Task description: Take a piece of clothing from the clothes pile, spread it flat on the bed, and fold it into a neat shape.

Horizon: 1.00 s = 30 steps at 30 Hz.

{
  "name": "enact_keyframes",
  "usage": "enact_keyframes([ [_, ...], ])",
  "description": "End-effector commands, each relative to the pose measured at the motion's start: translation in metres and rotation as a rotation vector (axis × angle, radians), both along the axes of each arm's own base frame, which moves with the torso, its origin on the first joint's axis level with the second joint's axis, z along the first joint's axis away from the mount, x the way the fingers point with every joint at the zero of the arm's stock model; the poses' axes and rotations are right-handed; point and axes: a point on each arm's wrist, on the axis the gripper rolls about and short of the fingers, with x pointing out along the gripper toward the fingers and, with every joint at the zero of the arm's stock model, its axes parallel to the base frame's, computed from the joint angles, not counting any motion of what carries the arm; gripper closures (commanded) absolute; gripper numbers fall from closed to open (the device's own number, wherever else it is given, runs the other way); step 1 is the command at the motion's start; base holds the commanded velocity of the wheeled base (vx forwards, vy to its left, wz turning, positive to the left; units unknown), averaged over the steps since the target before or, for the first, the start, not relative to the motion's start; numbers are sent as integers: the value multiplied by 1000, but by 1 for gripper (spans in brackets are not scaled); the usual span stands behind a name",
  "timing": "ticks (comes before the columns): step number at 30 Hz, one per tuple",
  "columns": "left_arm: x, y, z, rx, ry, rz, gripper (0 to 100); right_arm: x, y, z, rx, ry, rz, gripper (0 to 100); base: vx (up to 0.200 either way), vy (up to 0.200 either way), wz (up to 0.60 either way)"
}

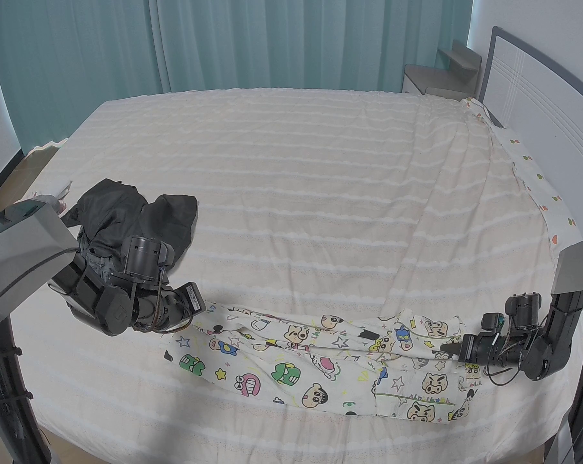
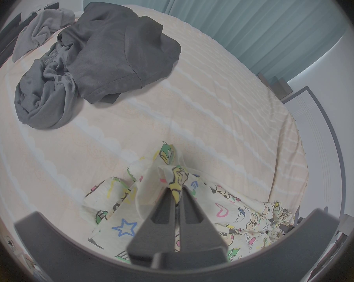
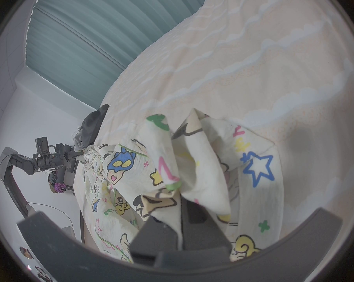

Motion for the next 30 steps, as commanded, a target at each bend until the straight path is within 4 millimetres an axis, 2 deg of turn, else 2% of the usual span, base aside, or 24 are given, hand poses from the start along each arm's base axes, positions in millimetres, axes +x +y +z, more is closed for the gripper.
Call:
enact_keyframes([
  [1, 2, -1, -5, 3, 10, 1, 100, 0, -1, -2, 1, 6, -5, 100, 0, 0, 0],
  [5, 3, -1, -7, 6, 14, 1, 100, 0, -2, -2, 1, 6, -8, 100, 0, 0, 0],
  [6, 2, -2, -7, 6, 14, -2, 0, 0, -3, -2, 1, 6, -9, 100, 0, 0, 0],
  [7, 2, -2, -7, 7, 14, -3, 0, 0, -3, -2, 1, 6, -9, 100, 0, 0, 0],
  [8, 2, -2, -7, 7, 14, -3, 0, 0, -3, -2, 1, 6, -9, 0, 0, 0, 0],
  [19, 1, 0, -3, 5, 5, 4, 0, 1, -7, 2, 4, -13, -30, 0, 0, 0, 0],
  [25, -5, 6, 20, -13, -49, 22, 0, -4, -23, 10, -6, -64, -91, 0, 0, 0, 0],
  [30, -6, 13, 24, -15, -58, 41, 0, -4, -32, 14, -9, -84, -123, 0, 0, 0, 0],
])
